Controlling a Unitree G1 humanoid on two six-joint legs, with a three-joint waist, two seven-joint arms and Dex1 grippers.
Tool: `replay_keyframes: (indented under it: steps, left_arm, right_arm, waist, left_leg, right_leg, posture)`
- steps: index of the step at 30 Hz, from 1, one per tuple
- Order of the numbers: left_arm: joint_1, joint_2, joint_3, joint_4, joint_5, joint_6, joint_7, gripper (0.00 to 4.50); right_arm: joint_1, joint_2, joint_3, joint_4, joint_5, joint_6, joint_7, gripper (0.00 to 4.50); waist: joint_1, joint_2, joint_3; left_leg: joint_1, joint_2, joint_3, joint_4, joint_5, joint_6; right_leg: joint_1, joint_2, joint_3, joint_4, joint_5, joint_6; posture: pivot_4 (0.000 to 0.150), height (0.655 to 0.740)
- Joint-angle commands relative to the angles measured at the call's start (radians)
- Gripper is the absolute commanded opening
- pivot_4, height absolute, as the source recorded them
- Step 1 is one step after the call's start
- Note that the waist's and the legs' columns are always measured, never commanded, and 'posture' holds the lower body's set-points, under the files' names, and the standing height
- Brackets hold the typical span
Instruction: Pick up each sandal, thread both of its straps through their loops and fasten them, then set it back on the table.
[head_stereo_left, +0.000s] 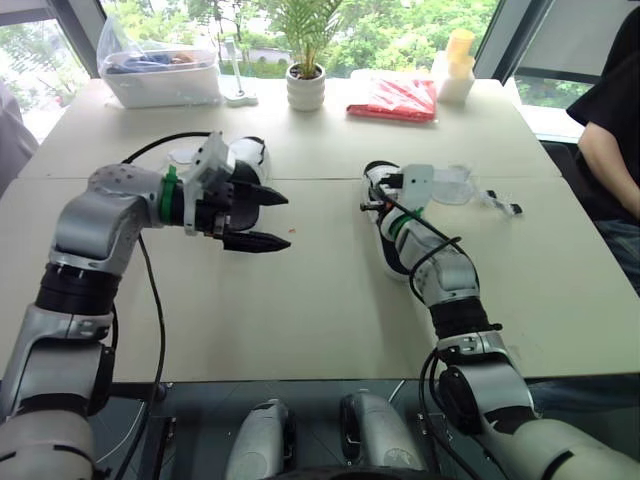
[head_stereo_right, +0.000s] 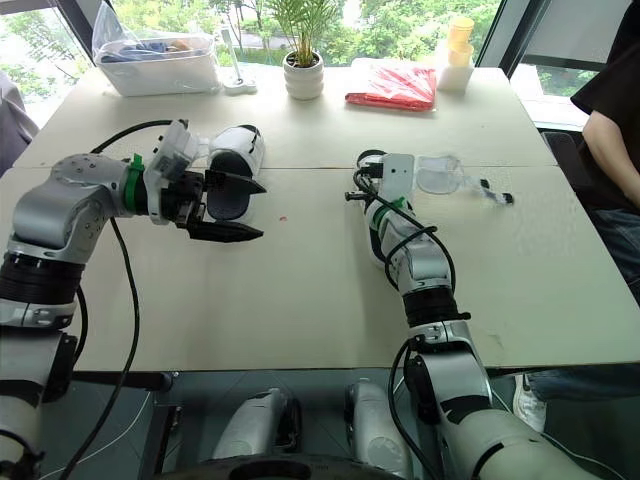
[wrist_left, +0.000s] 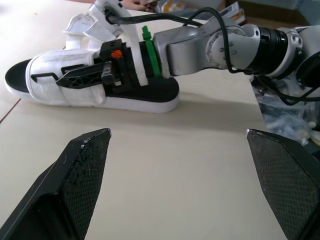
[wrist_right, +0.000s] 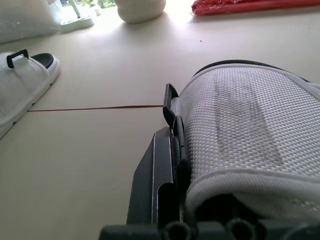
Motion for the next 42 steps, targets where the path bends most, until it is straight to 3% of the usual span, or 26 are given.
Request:
replay_keyframes:
  steps: [1, 5, 7, 12, 15, 22, 25, 31, 32, 36, 41, 42]
  left_arm:
    - [-0.025, 0.01, 0.043, -0.014, -0.016, 0.015, 0.0, 4.5]
    - [-0.032, 0.022, 0.047, -0.053, -0.06, 0.086, -0.032, 4.5]
    - [-0.032, 0.034, 0.039, -0.083, -0.082, 0.121, -0.063, 4.5]
    - [-0.01, 0.061, 0.007, -0.136, -0.093, 0.142, -0.128, 4.5]
    - [0.02, 0.06, -0.01, -0.164, -0.077, 0.124, -0.143, 4.5]
    - [0.065, 0.064, -0.005, -0.218, -0.09, 0.13, -0.135, 4.5]
    - [0.069, 0.062, -0.004, -0.227, -0.09, 0.134, -0.131, 4.5]
    - [0.068, 0.043, -0.022, -0.214, -0.072, 0.112, -0.127, 4.5]
    - [0.064, 0.039, -0.022, -0.21, -0.073, 0.113, -0.126, 4.5]
    - [0.055, 0.014, -0.014, -0.193, -0.079, 0.125, -0.096, 4.5]
    - [0.111, -0.02, -0.061, -0.169, -0.011, 0.028, -0.082, 4.5]
    - [0.121, -0.035, -0.079, -0.144, 0.015, -0.009, -0.08, 4.24]
  right_arm:
    - [0.061, -0.074, 0.043, -0.228, 0.06, 0.007, 0.218, 0.04]
    - [0.156, -0.257, 0.097, -0.454, 0.165, 0.119, 0.517, 0.04]
    - [0.213, -0.416, 0.128, -0.568, 0.226, 0.168, 0.727, 0.04]
    - [0.288, -0.609, 0.179, -0.639, 0.245, 0.151, 0.982, 0.04]
    - [0.326, -0.642, 0.227, -0.594, 0.182, 0.066, 1.053, 0.04]
    - [0.365, -0.588, 0.256, -0.57, 0.127, 0.025, 1.022, 0.04]
    - [0.377, -0.589, 0.258, -0.588, 0.125, 0.034, 1.031, 1.23]
    - [0.431, -0.621, 0.22, -0.681, 0.146, 0.073, 1.023, 4.22]
    - [0.441, -0.628, 0.203, -0.703, 0.153, 0.084, 1.011, 4.42]
    - [0.496, -0.682, 0.09, -0.832, 0.228, 0.176, 0.968, 4.42]
    - [0.566, -0.74, -0.14, -0.957, 0.455, 0.363, 0.924, 4.42]
    - [0.571, -0.75, -0.18, -0.964, 0.495, 0.394, 0.914, 4.48]
  waist:
    - [0.001, 0.0, 0.0]
    - [0.004, 0.0, 0.0]
    - [0.007, 0.001, 0.001]
    - [0.007, 0.001, 0.001]
    - [0.009, 0.001, 0.001]
    - [0.009, 0.0, 0.001]
    - [0.009, 0.0, 0.001]
    - [0.013, 0.0, 0.001]
    - [0.014, 0.0, 0.001]
    - [0.018, 0.001, 0.001]
    - [0.028, 0.001, 0.001]
    - [0.029, 0.001, 0.001]
  left_leg:
    - [0.0, 0.0, 0.0, 0.0, 0.0, 0.0]
    - [-0.002, 0.0, -0.001, 0.0, -0.001, 0.001]
    - [-0.003, 0.0, -0.001, 0.002, -0.003, 0.005]
    - [-0.005, 0.0, -0.004, 0.009, -0.005, 0.009]
    - [-0.005, 0.0, -0.004, 0.011, -0.005, 0.009]
    - [-0.004, 0.001, -0.004, 0.013, -0.004, 0.007]
    - [-0.004, 0.001, -0.005, 0.013, -0.004, 0.006]
    - [-0.004, 0.001, -0.005, 0.013, -0.004, 0.006]
    - [-0.004, 0.001, -0.005, 0.013, -0.004, 0.006]
    - [-0.004, 0.001, -0.005, 0.013, -0.004, 0.006]
    - [-0.004, 0.001, -0.005, 0.013, -0.004, 0.007]
    - [-0.004, 0.001, -0.005, 0.013, -0.004, 0.007]
  right_leg:
    - [0.0, 0.0, 0.0, 0.0, 0.0, 0.0]
    - [0.0, 0.0, -0.001, 0.0, 0.0, 0.0]
    - [0.0, 0.0, -0.001, -0.001, 0.0, 0.0]
    - [0.001, 0.0, -0.004, -0.001, -0.001, 0.002]
    - [0.002, 0.0, -0.004, 0.0, -0.001, 0.002]
    - [0.002, 0.0, -0.004, 0.003, -0.001, 0.002]
    - [0.002, 0.0, -0.004, 0.002, -0.001, 0.002]
    - [0.002, 0.0, -0.004, 0.002, -0.001, 0.002]
    - [0.002, 0.0, -0.004, 0.002, -0.001, 0.002]
    - [0.002, -0.001, -0.004, 0.002, -0.001, 0.002]
    - [0.002, -0.001, -0.004, 0.002, -0.001, 0.002]
    - [0.003, -0.001, -0.004, 0.002, -0.001, 0.002]
  posture:
    - [0.15, 0.7241]
    - [0.15, 0.7241]
    - [0.15, 0.7241]
    - [0.15, 0.7241]
    - [0.15, 0.7241]
    - [0.15, 0.7241]
    - [0.15, 0.7241]
    - [0.15, 0.7241]
    - [0.15, 0.7241]
    - [0.15, 0.7241]
    - [0.15, 0.7241]
    - [0.15, 0.7241]
